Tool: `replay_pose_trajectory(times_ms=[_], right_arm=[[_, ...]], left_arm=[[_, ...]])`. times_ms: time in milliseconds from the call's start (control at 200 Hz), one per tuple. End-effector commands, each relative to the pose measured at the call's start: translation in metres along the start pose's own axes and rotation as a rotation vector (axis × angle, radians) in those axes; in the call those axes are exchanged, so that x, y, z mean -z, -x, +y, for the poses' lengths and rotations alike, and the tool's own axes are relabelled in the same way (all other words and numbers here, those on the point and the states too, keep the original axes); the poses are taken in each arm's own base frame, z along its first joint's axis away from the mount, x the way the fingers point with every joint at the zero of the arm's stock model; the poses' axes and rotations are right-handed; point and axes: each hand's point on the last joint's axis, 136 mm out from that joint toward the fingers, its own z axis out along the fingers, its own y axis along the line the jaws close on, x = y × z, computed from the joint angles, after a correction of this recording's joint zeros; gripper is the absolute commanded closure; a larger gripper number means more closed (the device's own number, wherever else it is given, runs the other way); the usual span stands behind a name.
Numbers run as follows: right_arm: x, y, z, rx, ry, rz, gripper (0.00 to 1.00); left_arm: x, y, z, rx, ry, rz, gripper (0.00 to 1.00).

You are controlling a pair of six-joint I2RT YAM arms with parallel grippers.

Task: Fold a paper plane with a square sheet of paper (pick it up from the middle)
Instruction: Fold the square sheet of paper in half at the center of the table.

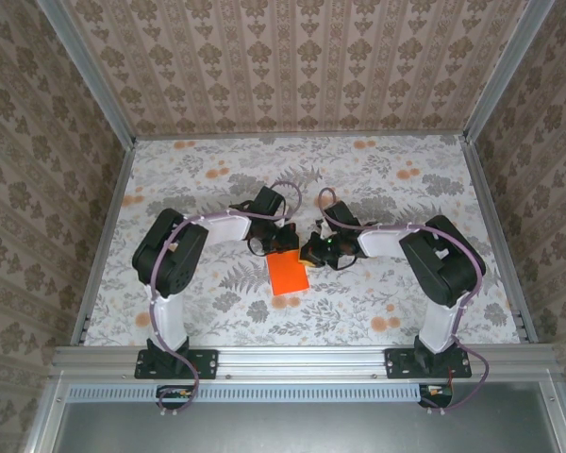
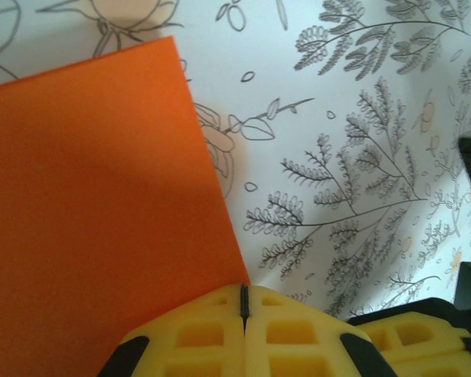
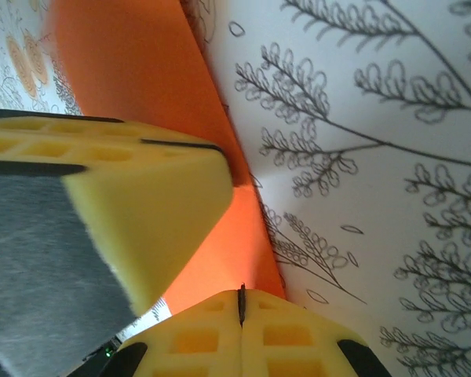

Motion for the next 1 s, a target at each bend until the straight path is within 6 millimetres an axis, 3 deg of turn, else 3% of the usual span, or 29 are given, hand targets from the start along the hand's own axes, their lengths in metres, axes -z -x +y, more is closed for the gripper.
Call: replay_pose_trajectory(times_ms=[0,295,470,745,995], right_arm=[[-0.005,0.006,0.001,-0.008,-0.021,-0.011,1.0],[-0.01,0.004,-0.012,-0.021,-0.074,0.011,1.0],[-0.008,-0.008,-0.024,-0.039,-0.096,0.042,1.0],[0.011,-0.046,-0.046,-0.041,-0.146,0.109,1.0],[0.026,-0.084,-0.067,-0.04,-0.192,0.164,1.0]], left_arm=[[-0.005,-0.001,0.004,0.019,-0.01,0.01,1.0],[-0.008,-0.008,0.02,0.045,0.028,0.019,1.0],[-0.007,-0.013,0.037,0.073,0.086,0.022,1.0],[-0.007,-0.023,0.061,0.126,0.137,0.031,1.0],[-0.007,-0.024,0.064,0.133,0.137,0.03,1.0]])
